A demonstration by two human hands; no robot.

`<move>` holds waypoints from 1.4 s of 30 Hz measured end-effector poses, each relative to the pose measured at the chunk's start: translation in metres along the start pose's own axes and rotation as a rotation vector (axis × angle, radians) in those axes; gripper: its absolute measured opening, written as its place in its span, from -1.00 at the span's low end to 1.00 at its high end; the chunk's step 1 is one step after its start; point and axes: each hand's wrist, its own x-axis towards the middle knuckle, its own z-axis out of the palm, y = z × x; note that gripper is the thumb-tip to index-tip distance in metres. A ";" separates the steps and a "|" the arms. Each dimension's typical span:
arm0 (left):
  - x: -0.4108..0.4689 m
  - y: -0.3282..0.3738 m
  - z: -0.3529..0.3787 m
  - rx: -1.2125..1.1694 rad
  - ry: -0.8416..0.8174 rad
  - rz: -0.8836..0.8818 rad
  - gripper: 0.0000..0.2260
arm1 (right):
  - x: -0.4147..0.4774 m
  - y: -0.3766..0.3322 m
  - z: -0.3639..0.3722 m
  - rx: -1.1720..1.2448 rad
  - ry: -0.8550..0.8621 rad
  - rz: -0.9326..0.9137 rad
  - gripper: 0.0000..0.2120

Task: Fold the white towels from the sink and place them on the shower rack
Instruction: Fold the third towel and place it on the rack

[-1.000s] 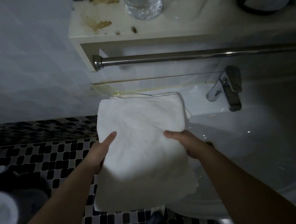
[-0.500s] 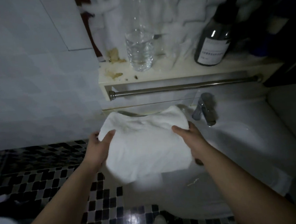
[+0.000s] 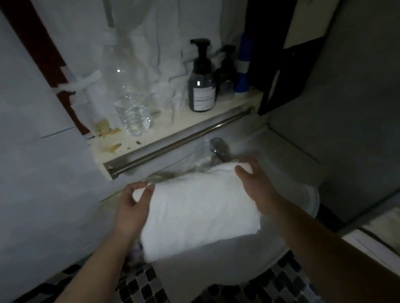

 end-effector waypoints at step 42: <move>-0.515 0.046 0.040 -0.126 -1.282 0.432 -0.77 | -0.769 0.073 -0.150 0.079 1.535 0.280 -0.76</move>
